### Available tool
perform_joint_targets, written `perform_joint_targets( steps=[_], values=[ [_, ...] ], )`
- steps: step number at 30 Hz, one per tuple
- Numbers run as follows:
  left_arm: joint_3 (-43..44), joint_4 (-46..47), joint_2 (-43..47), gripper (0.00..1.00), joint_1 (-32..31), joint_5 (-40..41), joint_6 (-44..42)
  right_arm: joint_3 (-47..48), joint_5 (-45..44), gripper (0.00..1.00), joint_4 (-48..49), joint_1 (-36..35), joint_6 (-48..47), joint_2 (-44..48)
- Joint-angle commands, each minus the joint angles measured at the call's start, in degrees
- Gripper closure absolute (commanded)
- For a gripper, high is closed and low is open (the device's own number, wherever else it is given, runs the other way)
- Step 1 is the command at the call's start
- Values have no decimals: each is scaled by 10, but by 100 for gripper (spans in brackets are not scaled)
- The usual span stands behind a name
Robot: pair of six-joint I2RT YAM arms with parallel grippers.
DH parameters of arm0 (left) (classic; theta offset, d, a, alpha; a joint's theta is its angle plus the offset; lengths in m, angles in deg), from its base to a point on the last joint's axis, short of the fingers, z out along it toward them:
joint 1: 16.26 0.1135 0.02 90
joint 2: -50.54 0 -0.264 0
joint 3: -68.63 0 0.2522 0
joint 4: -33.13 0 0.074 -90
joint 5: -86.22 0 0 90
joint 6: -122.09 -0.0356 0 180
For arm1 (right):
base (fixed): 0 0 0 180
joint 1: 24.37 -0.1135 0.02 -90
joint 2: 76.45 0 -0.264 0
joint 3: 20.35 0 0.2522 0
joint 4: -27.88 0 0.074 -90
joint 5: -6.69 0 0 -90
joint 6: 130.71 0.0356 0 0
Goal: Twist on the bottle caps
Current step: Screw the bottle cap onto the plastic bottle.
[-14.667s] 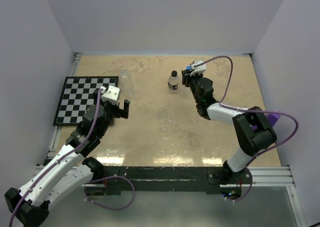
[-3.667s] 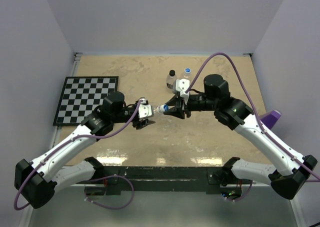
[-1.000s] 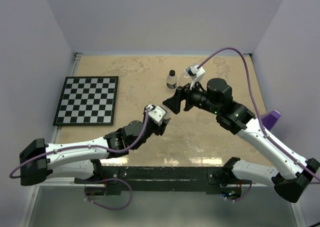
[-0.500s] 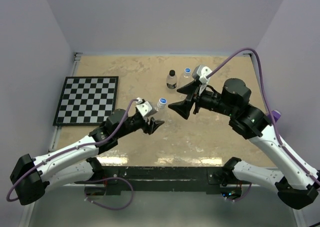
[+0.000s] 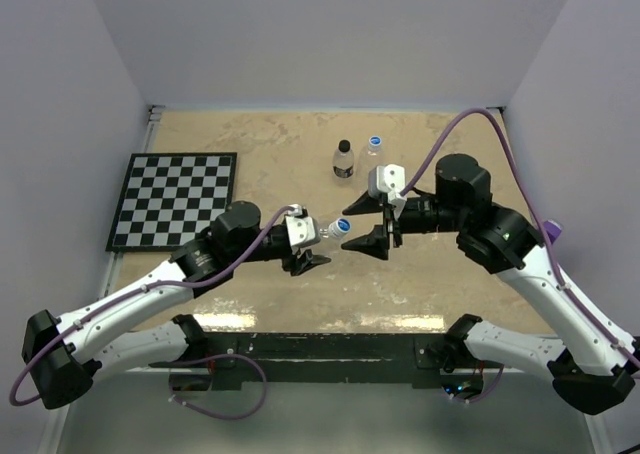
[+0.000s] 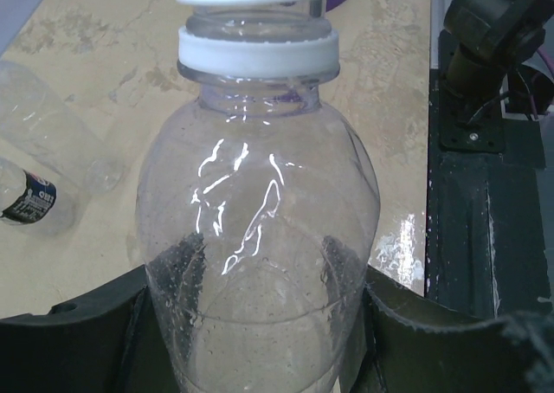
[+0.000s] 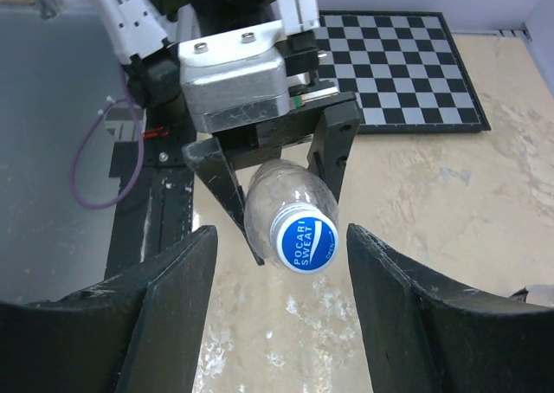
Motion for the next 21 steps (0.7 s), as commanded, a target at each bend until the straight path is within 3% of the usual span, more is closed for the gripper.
perform_joint_targets(
  steps=[1, 21],
  values=[
    [27, -36, -1, 97, 5, -45, -51, 29, 54, 37, -38, 2, -55, 5],
    [37, -47, 8, 98, 5, -76, -71, 47, 72, 47, -97, 2, -101, -32]
  ],
)
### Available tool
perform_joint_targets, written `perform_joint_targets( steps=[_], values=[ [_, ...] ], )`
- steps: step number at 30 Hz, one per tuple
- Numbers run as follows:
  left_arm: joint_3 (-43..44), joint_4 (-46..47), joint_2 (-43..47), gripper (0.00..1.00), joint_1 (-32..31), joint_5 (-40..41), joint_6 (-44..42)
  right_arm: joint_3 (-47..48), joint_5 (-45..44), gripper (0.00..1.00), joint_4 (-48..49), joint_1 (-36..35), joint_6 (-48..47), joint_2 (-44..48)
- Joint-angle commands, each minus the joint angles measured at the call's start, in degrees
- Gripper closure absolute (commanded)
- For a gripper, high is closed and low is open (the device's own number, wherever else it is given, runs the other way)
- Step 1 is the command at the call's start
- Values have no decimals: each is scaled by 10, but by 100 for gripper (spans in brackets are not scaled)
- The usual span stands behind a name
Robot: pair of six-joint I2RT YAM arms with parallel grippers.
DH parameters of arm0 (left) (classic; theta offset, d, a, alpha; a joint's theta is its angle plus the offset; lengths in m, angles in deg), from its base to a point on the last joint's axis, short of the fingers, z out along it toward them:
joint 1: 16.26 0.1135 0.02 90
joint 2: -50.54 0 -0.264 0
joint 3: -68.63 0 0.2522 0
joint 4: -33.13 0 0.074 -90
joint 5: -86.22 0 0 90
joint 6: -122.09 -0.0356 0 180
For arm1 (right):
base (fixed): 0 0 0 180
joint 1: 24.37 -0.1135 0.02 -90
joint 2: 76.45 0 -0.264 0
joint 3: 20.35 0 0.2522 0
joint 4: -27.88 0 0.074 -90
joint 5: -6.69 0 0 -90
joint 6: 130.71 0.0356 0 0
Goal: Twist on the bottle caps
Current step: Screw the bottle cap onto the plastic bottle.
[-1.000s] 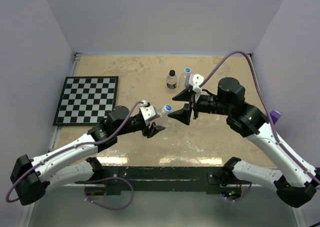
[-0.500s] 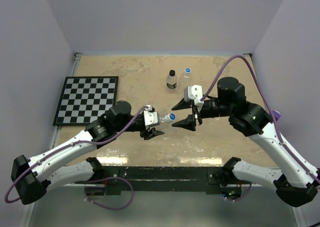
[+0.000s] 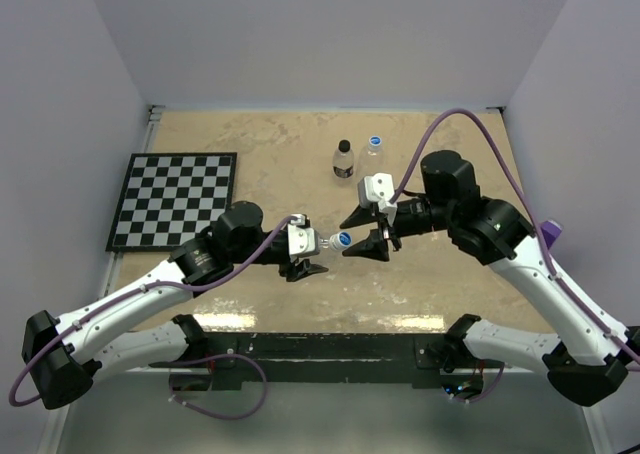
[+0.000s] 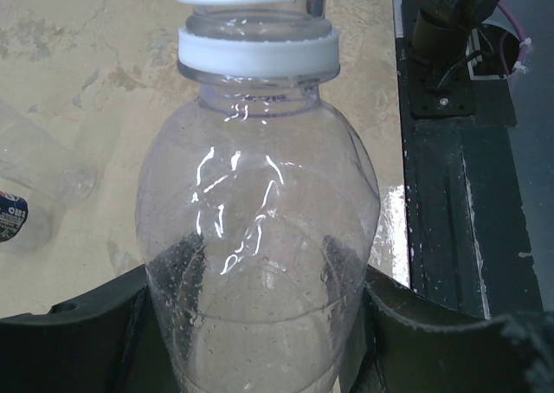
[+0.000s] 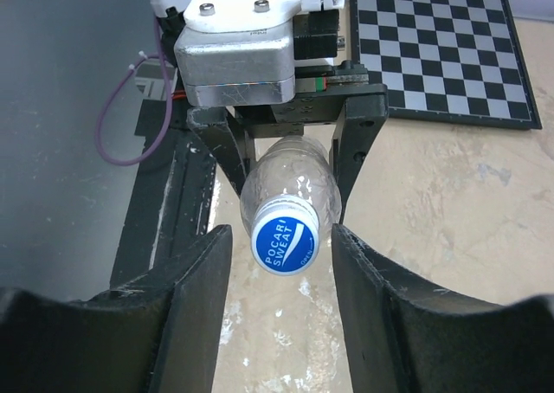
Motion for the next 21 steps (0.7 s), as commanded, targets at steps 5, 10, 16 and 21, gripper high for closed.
perform_joint_targets(
  steps=[5, 10, 16, 21],
  values=[
    [28, 12, 5, 98, 4, -24, -11, 22, 21, 54, -13, 1, -18, -4],
    [30, 12, 4, 99, 3, -28, -11, 25, 25, 59, -20, 1, -26, -12],
    [35, 14, 2, 99, 3, -29, -8, 26, 32, 72, -24, 1, -31, -16],
    [33, 26, 4, 99, 3, -5, 6, 21, 20, 94, -13, 1, -16, -16]
  ],
)
